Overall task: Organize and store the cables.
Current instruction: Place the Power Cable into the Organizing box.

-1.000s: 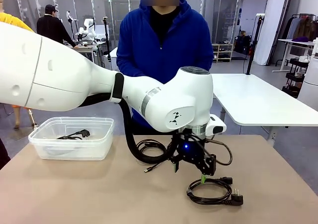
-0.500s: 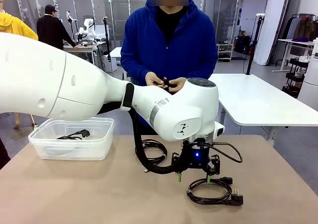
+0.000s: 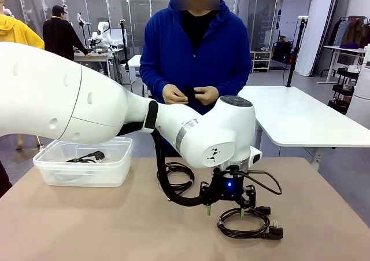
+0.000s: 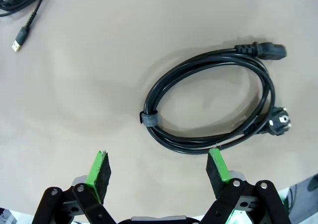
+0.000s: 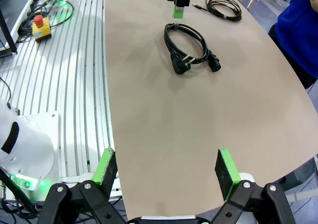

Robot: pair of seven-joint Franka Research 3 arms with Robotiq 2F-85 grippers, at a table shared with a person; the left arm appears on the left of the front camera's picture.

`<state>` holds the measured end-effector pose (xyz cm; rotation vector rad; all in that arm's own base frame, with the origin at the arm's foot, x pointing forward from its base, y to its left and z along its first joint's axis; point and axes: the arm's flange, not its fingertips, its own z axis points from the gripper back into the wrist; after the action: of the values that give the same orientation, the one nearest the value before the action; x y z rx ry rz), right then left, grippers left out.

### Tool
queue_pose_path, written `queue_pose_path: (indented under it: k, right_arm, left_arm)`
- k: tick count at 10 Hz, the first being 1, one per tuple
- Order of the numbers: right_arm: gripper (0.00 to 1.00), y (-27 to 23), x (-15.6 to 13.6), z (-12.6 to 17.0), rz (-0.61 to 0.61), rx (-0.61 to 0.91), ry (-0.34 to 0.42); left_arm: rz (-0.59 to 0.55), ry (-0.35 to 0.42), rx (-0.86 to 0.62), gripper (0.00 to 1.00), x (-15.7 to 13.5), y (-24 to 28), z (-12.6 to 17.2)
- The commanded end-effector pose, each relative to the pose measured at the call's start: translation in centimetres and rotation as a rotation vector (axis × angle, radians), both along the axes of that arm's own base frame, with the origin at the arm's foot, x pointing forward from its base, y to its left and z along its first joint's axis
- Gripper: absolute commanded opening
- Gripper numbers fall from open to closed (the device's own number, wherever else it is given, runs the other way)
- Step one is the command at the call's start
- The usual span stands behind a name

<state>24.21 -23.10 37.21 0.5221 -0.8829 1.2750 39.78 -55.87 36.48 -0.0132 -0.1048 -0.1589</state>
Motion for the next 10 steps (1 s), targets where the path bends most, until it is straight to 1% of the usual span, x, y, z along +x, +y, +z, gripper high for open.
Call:
queue_pose_path:
  k: [1,2,4,6,9,10]
  right_arm:
    - [1.00,0.4,0.1,0.2,-0.025,0.006,0.015]
    - [1.00,0.4,0.1,0.2,-0.025,0.006,0.015]
    - [1.00,0.4,0.1,0.2,-0.025,0.006,0.015]
    - [1.00,0.4,0.1,0.2,-0.025,0.006,0.015]
    - [1.00,0.4,0.1,0.2,-0.025,0.006,0.015]
    - [1.00,0.4,0.1,0.2,-0.025,0.006,0.015]
  left_arm:
    - [-0.023,-0.015,0.012,0.98,0.4,0.5,-2.0]
    - [-0.035,0.001,0.006,0.98,0.5,0.5,-2.8]
    - [-0.037,0.006,0.019,0.98,0.6,0.0,-3.4]
    - [-0.060,-0.011,0.039,0.98,0.7,0.0,-3.6]
    - [-0.039,-0.009,0.041,0.98,1.2,0.1,-4.6]
    - [-0.029,-0.026,0.052,0.98,1.4,0.1,-4.9]
